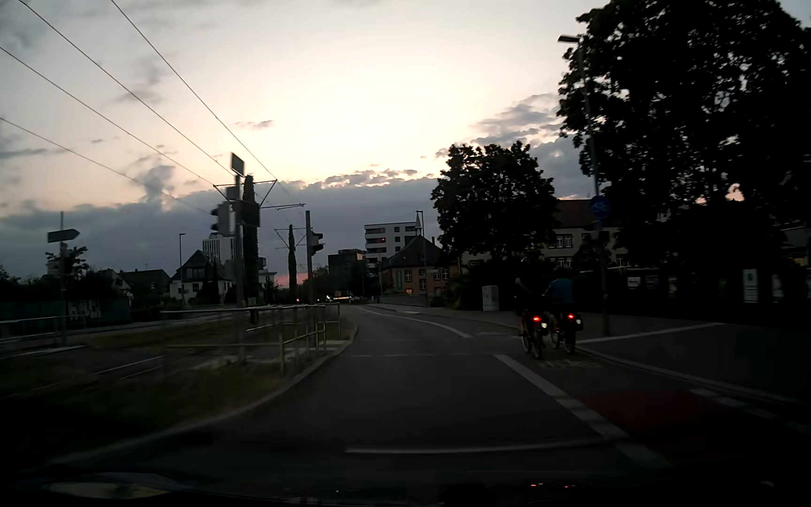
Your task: Follow the waypoints while adhering to traffic rules and regulations
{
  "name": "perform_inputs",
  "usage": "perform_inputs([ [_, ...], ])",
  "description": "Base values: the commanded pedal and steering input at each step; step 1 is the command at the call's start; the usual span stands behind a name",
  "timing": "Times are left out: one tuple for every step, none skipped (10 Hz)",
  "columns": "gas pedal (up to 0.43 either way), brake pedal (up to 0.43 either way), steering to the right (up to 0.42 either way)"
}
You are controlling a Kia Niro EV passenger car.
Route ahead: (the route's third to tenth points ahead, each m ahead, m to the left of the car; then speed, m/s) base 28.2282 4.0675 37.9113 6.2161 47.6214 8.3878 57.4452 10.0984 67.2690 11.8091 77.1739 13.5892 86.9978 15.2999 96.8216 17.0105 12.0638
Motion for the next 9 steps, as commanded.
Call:
perform_inputs([
  [0.087,0.000,-0.027],
  [0.087,0.000,-0.027],
  [0.087,0.000,-0.025],
  [0.087,0.000,-0.025],
  [0.087,0.000,-0.024],
  [0.087,0.000,-0.024],
  [0.087,0.000,-0.024],
  [0.087,0.000,-0.024],
  [0.087,0.000,-0.024],
])
